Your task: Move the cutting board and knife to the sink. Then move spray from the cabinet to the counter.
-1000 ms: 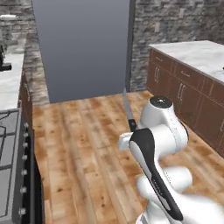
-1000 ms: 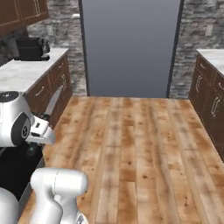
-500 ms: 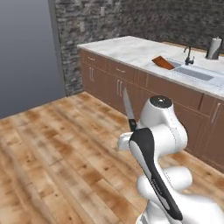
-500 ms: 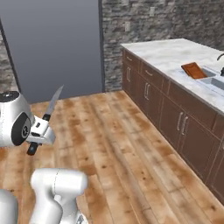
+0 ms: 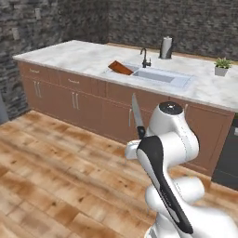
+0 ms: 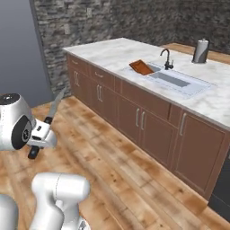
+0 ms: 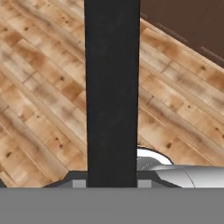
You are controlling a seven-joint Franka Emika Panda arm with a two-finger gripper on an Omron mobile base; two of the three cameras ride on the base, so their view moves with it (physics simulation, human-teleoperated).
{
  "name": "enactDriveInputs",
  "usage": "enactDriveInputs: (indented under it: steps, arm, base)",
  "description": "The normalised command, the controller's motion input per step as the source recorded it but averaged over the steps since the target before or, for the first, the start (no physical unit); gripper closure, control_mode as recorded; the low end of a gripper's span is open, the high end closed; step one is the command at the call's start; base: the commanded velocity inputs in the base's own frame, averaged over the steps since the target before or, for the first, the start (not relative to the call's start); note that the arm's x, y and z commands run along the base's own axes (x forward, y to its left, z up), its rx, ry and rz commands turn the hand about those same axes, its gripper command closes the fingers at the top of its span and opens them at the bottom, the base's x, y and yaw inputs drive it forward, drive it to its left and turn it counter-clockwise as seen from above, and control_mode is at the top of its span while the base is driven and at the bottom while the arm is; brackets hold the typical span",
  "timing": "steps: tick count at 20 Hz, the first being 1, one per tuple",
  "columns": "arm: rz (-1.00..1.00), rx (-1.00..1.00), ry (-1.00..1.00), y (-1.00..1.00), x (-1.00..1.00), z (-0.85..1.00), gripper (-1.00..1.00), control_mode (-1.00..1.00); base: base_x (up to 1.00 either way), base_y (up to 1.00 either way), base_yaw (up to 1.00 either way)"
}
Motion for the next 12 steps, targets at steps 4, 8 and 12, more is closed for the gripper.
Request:
enactDriveInputs:
  steps: [4,8,12]
  arm:
    - [0.00,0.00,0.00,0.00,0.00,0.00,1.00,1.00]
    - [0.00,0.00,0.00,0.00,0.00,0.00,1.00,1.00]
    - [0.00,0.00,0.00,0.00,0.00,0.00,1.00,1.00]
  base:
    - [0.97,0.27,-0.44]
    - [1.00,0.29,-0.38]
    - [1.00,0.38,-0.35]
